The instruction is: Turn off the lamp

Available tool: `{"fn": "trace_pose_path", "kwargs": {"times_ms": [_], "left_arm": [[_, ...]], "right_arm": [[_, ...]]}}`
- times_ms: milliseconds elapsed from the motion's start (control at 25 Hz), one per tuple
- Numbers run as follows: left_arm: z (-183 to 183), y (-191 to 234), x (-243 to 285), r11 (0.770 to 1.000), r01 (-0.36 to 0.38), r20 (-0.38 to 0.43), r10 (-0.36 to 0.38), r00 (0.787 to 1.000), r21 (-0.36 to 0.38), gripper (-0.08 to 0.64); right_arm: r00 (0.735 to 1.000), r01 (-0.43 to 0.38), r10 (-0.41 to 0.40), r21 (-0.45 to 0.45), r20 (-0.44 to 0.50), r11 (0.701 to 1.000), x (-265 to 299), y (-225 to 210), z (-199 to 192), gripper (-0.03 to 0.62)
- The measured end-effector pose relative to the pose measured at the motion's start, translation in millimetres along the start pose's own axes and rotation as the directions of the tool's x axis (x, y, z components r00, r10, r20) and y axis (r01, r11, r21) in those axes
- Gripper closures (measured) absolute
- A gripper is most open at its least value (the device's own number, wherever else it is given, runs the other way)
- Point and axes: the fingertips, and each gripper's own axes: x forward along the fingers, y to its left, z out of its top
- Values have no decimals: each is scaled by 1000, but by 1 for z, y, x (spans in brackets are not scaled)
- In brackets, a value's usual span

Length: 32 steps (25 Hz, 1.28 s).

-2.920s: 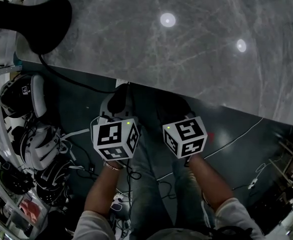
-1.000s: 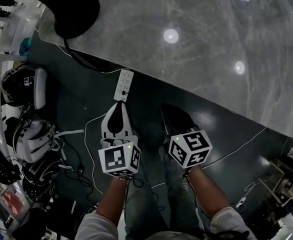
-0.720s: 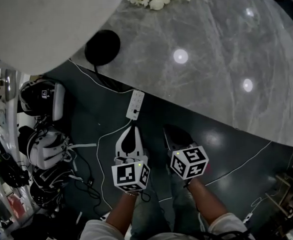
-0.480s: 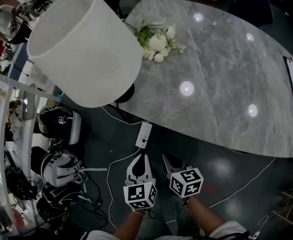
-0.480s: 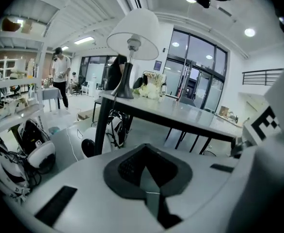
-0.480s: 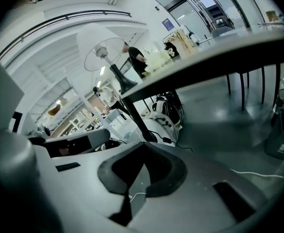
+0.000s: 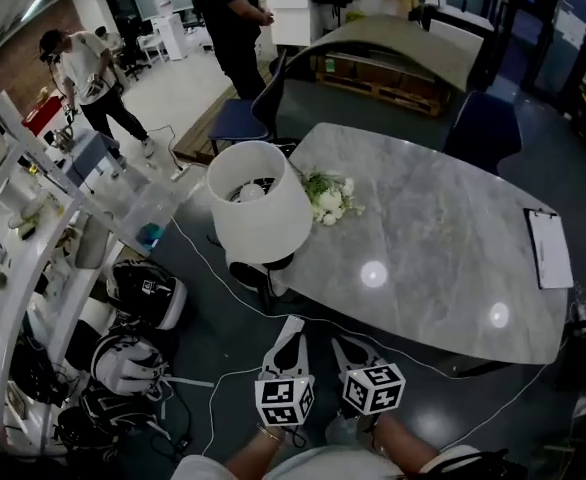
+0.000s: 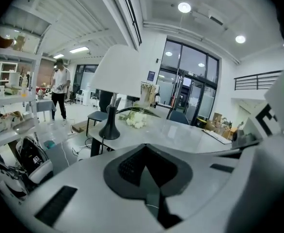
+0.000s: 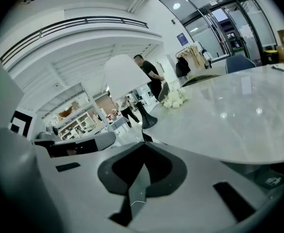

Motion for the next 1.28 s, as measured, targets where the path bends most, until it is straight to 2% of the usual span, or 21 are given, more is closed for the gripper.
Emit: {"fn": "trace_pose_path", "kwargs": {"times_ms": [400,520,640,960,1280], "left_arm": [[69,-26,-36,1000,-7,85,6,996,7,552],[97,-28,-34,1000,3,128,-6,992,26,552],[113,-27,-24,999,14,137,-19,990,35,552],[114,-34,-8,997,57,114,-62,992,45,552],[114,-24,-6,998,56,110,-56,992,5,552]], "right_arm": [[994,6,0,-54,106,999,-46,14,75,593],[989,16,-2,-94,145,995,-50,19,102,592],[985,30,-9,-115,175,993,-47,20,122,594],[985,58,-39,-110,167,992,-40,14,123,593],[987,67,-48,-126,150,990,-39,20,121,594]]}}
